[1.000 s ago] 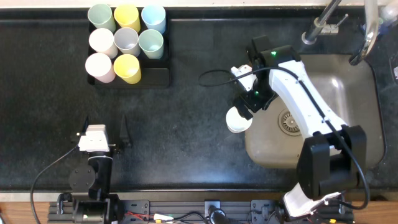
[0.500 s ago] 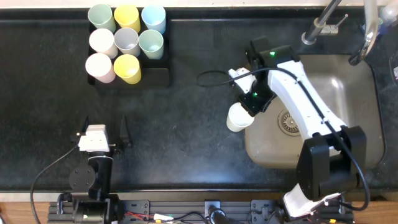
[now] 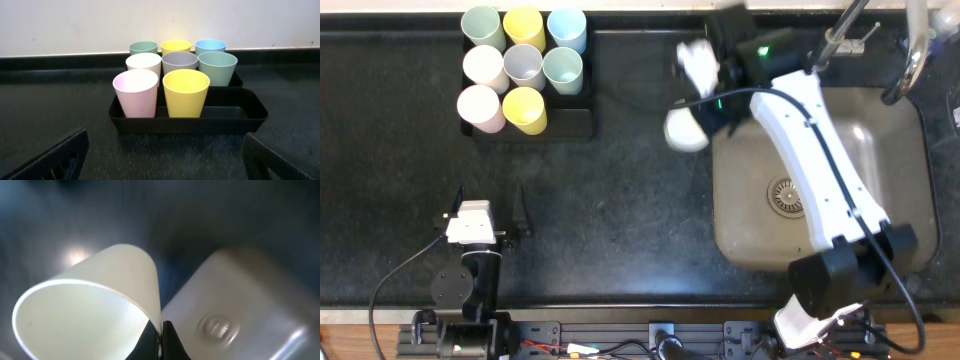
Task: Store Cups
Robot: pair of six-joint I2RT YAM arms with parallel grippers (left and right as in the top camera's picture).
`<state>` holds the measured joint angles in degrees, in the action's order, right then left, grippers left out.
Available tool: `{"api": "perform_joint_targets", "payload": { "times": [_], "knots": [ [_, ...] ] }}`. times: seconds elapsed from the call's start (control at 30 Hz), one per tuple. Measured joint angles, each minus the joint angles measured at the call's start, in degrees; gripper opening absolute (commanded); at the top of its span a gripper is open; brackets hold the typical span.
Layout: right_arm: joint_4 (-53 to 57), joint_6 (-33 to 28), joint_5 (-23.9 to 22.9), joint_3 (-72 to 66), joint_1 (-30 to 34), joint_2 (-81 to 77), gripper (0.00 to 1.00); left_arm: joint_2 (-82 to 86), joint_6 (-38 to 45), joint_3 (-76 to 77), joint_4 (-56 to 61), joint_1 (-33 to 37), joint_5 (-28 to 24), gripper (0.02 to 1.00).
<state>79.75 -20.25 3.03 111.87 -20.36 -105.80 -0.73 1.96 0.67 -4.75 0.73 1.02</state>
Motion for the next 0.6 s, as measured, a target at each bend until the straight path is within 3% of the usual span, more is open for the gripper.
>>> {"api": "perform_joint_targets", "payload": {
  "times": [0.3,0.6],
  "knots": [
    [2.32,2.25,-5.29,41.44,-12.83,-15.96,0.040,0.00,0.00,0.00,0.00,0.00,0.00,0.998],
    [3.02,4.22,-4.46,45.72,-19.78,-30.64,0.045,0.00,0.00,0.00,0.00,0.00,0.00,0.998]
  ]
}}
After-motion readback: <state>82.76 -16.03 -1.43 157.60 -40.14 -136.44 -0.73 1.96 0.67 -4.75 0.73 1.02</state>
